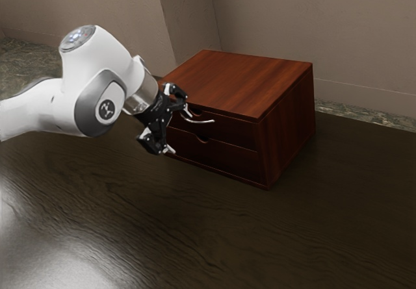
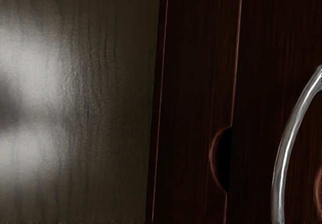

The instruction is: Pull the drawer handle with one arm to open the drawer

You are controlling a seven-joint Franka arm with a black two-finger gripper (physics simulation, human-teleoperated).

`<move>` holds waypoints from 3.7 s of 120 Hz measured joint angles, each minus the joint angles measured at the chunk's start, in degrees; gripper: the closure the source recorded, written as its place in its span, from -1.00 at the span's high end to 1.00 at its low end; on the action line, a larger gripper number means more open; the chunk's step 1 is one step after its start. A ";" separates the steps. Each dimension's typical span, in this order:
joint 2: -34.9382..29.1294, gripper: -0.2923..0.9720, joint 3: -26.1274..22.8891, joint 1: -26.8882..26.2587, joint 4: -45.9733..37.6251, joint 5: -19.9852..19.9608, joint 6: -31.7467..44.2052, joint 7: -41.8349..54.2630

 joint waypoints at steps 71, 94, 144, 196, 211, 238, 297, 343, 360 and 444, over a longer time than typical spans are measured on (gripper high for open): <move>2.27 0.54 0.02 -0.72 1.26 0.01 2.84 -1.52; 3.07 0.54 0.02 0.03 1.22 -0.11 3.01 -1.73; 3.95 0.54 -0.64 4.61 2.48 -0.07 3.14 -2.00; 5.89 0.54 -0.41 2.06 2.51 -0.11 4.12 -2.19; 5.92 0.50 -0.36 2.03 2.51 -0.12 4.27 -2.21; 5.87 0.17 -0.31 1.73 2.53 -0.04 4.36 -2.21; 4.78 -0.57 -0.31 1.34 2.05 -0.26 3.52 -2.42; 1.90 -0.69 -0.46 1.68 -0.36 -0.12 2.63 -2.62; 0.68 -0.70 -0.52 1.79 -1.06 -0.18 2.56 -2.69; -7.49 -0.69 -0.76 1.30 -10.13 -0.13 2.57 -3.14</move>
